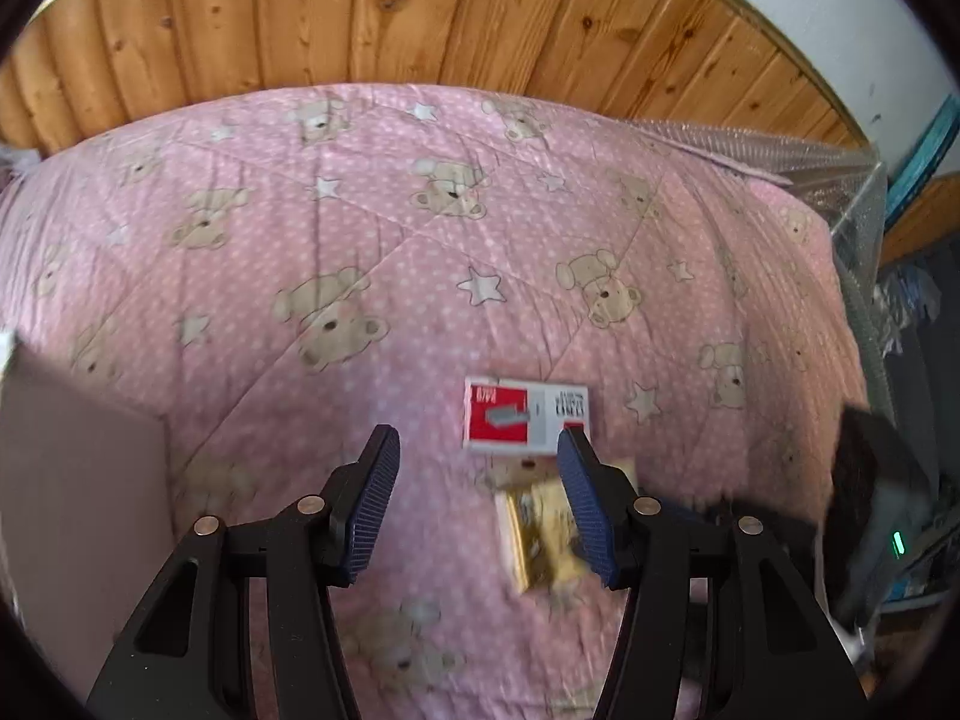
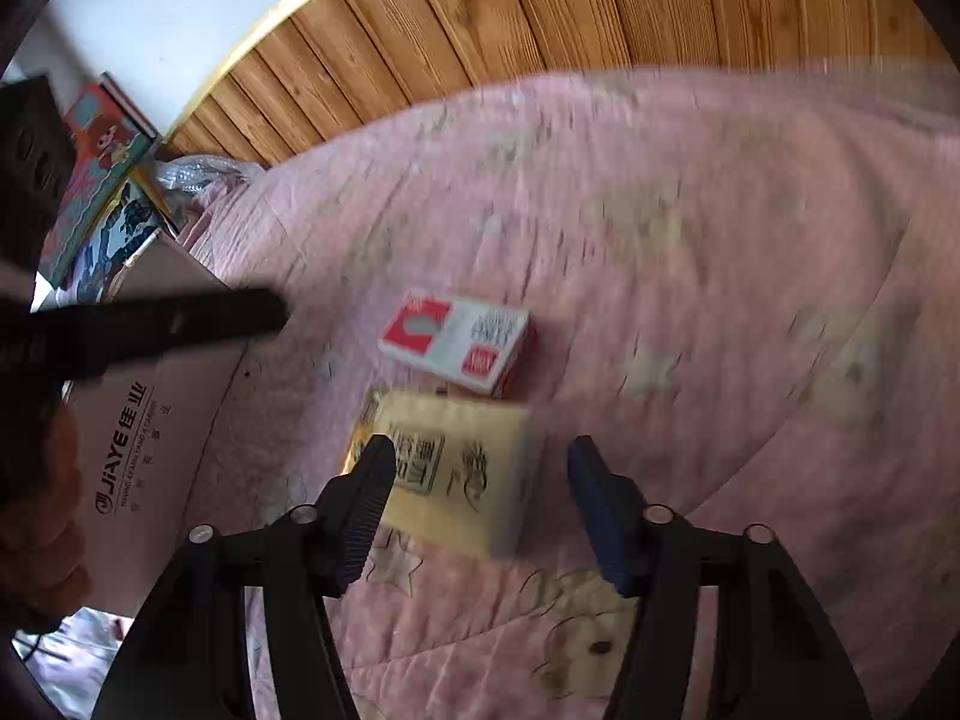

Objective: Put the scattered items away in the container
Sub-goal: 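Grasp the red-and-white staples box with the left tool while the right tool grasps the tissue pack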

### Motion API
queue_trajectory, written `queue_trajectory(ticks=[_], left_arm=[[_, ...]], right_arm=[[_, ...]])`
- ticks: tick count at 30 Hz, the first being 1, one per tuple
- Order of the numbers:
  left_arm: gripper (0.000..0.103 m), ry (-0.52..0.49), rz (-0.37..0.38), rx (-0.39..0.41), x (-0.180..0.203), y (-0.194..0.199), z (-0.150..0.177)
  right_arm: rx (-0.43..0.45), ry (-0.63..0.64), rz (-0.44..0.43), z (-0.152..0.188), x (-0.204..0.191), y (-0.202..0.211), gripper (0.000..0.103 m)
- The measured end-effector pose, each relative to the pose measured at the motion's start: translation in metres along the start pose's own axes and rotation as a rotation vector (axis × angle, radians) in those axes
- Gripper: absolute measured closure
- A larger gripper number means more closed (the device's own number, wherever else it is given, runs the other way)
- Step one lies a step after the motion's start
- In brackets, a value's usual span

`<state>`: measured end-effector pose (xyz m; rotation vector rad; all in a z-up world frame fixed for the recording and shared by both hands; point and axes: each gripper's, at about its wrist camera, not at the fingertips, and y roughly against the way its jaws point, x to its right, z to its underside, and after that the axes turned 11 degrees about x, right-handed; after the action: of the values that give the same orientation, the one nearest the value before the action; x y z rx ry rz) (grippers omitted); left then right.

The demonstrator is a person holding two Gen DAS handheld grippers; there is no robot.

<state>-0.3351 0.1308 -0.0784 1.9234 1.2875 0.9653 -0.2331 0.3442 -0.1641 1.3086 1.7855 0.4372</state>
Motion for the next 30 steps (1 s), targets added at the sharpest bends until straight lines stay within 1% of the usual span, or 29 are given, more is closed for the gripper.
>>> queue_trajectory(ticks=[2, 3, 4, 5, 7, 8, 10, 12, 13, 15, 17, 19, 20, 21, 22, 23, 24, 25, 26, 27, 29, 30], left_arm=[[0.045, -0.004, 0.020, -0.020, 0.002, -0.011, -0.004], [0.045, -0.004, 0.024, -0.031, 0.002, -0.017, -0.006], [0.045, -0.002, 0.031, -0.041, 0.003, -0.022, -0.007], [0.045, 0.000, 0.036, -0.052, 0.004, -0.028, -0.008], [0.045, -0.019, 0.038, -0.057, 0.009, -0.036, -0.012], [0.045, -0.066, 0.045, -0.048, 0.016, -0.038, -0.013], [0.045, -0.233, 0.034, -0.009, 0.032, -0.036, -0.016], [0.045, -0.388, 0.060, 0.028, 0.045, -0.027, -0.020], [0.045, -0.448, 0.077, 0.036, 0.049, -0.024, -0.022], [0.045, -0.585, 0.126, 0.024, 0.057, -0.020, -0.023], [0.045, -0.678, 0.167, -0.016, 0.060, -0.024, -0.024], [0.045, -0.767, 0.199, -0.045, 0.064, -0.030, -0.019], [0.045, -0.808, 0.224, -0.069, 0.066, -0.034, -0.015], [0.045, -0.834, 0.238, -0.084, 0.067, -0.036, -0.011], [0.045, -0.859, 0.244, -0.089, 0.068, -0.038, -0.008], [0.045, -0.892, 0.248, -0.093, 0.070, -0.040, -0.003], [0.045, -0.931, 0.252, -0.100, 0.072, -0.042, 0.002], [0.045, -0.968, 0.257, -0.112, 0.074, -0.045, 0.007], [0.045, -0.995, 0.256, -0.122, 0.075, -0.049, 0.012], [0.045, -1.022, 0.236, -0.128, 0.076, -0.055, 0.016], [0.045, -1.045, 0.166, -0.119, 0.076, -0.070, 0.019], [0.043, -1.039, 0.159, -0.121, 0.076, -0.075, 0.019]], right_arm=[[-0.047, -0.030, -0.083, 0.017, -0.012, 0.009, 0.054], [-0.051, -0.015, -0.111, 0.026, -0.020, 0.017, 0.054], [-0.043, 0.012, -0.107, 0.032, -0.026, 0.024, 0.053], [-0.026, 0.045, -0.085, 0.035, -0.029, 0.030, 0.051], [0.038, 0.125, -0.026, 0.033, -0.035, 0.039, 0.036], [0.075, 0.172, 0.004, 0.030, -0.038, 0.041, 0.034], [0.126, 0.277, 0.024, 0.024, -0.049, 0.042, 0.026], [0.138, 0.382, 0.021, 0.024, -0.062, 0.036, 0.024], [0.139, 0.425, 0.022, 0.025, -0.066, 0.034, 0.024], [0.134, 0.504, 0.035, 0.028, -0.076, 0.024, 0.024], [0.129, 0.548, 0.039, 0.031, -0.082, 0.016, 0.024], [0.104, 0.573, 0.063, 0.035, -0.086, 0.006, 0.025], [0.079, 0.576, 0.069, 0.038, -0.088, 0.002, 0.030], [0.051, 0.577, 0.075, 0.042, -0.088, -0.001, 0.044], [0.054, 0.581, 0.094, 0.045, -0.089, 0.001, 0.049], [0.048, 0.576, 0.103, 0.047, -0.089, 0.003, 0.050], [0.040, 0.559, 0.098, 0.049, -0.087, 0.008, 0.051], [0.038, 0.542, 0.093, 0.050, -0.086, 0.012, 0.054], [0.031, 0.514, 0.084, 0.051, -0.083, 0.015, 0.055], [0.027, 0.496, 0.080, 0.052, -0.081, 0.017, 0.055], [0.030, 0.483, 0.090, 0.054, -0.078, 0.018, 0.055], [0.036, 0.478, 0.099, 0.055, -0.078, 0.017, 0.054]])
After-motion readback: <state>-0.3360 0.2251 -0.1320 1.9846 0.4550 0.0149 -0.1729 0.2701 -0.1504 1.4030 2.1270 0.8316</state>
